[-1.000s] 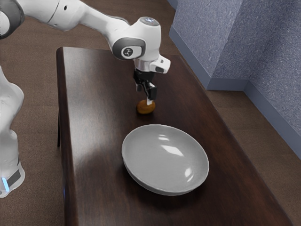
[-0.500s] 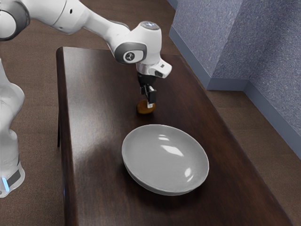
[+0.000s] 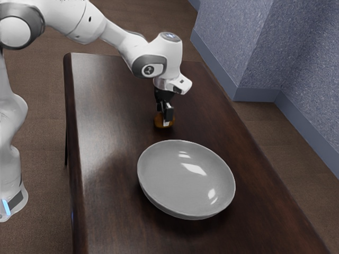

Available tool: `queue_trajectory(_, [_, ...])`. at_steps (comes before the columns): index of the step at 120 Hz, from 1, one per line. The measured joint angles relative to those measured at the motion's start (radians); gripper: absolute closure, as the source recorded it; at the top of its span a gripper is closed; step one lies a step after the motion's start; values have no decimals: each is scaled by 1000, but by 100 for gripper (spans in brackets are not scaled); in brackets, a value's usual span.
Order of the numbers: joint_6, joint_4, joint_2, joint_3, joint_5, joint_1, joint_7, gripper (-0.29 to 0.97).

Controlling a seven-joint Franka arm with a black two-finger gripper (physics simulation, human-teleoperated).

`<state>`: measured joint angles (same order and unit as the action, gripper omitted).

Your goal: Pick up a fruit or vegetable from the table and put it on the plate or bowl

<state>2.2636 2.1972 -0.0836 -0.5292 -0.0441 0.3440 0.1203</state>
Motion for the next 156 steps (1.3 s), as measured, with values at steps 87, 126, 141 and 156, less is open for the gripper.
queue_trajectory(87, [27, -95, -65, 6, -12, 295, -63, 46])
queue_trajectory(126, [12, -39, -137, 31, -18, 513, -274, 45])
queue_trajectory(141, [8, -21, -143, 33, -18, 509, -346, 45])
queue_trajectory(156, [4, -20, -141, 31, -6, 505, -395, 18])
